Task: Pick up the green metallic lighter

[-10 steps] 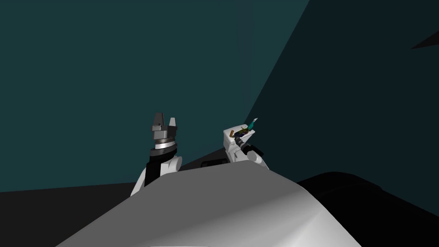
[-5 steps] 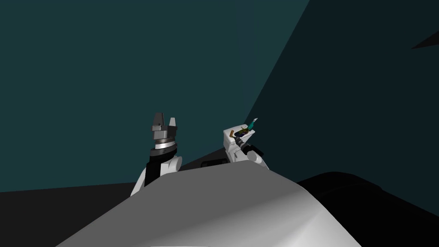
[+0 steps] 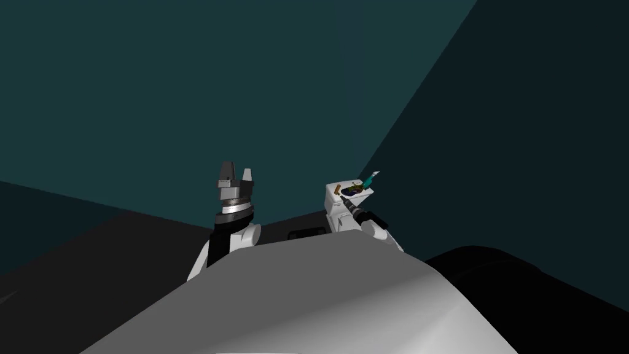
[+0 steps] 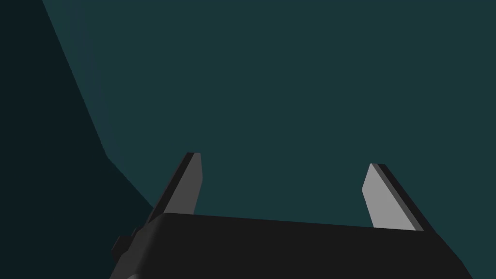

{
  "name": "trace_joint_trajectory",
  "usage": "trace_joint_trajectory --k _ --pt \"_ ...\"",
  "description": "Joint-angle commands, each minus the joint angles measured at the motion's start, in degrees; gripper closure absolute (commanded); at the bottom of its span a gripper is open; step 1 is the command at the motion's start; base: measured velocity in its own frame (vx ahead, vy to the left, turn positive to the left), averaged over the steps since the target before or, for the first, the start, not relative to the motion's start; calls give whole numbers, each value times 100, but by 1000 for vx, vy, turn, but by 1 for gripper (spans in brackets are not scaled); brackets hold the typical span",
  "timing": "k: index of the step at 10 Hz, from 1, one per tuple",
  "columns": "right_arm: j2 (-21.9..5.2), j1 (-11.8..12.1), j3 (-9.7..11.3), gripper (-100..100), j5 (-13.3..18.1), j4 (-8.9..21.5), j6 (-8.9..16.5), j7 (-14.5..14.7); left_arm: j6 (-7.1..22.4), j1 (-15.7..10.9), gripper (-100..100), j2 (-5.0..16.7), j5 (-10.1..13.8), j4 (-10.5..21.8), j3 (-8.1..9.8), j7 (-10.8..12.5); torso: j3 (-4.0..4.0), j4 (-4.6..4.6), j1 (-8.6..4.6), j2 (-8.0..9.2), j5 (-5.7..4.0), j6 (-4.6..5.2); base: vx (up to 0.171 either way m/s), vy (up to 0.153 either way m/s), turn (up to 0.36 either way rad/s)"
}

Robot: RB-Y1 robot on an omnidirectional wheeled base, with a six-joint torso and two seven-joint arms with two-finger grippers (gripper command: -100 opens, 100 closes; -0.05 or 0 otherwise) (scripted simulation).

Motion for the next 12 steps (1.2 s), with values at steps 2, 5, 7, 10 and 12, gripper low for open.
trace_joint_trajectory --k 2,5,7,10,12 --pt "-235 173 -78 -100 362 68 -182 217 0 1 0 0 0 0 1 0 -7 -2 -4 -12 -1 5 -92 -13 159" --pt "-660 442 -181 -100 753 190 -475 526 0 0 0 0 0 0 0 0 3 1 -4 5 0 0 -138 -3 310" --pt "-1058 755 -291 -100 1121 333 -793 872 0 1 0 0 0 0 1 0 -9 -3 -5 -16 -1 1 -112 0 339" --pt "-1384 926 -347 -100 1392 412 -958 1055 0 1 0 0 0 0 1 0 -9 -3 -3 -17 -1 0 -94 15 225" --pt "-1642 1106 -403 -100 1611 494 -1125 1245 0 1 0 0 0 0 1 0 -13 -5 -1 -23 -1 1 -82 19 224"
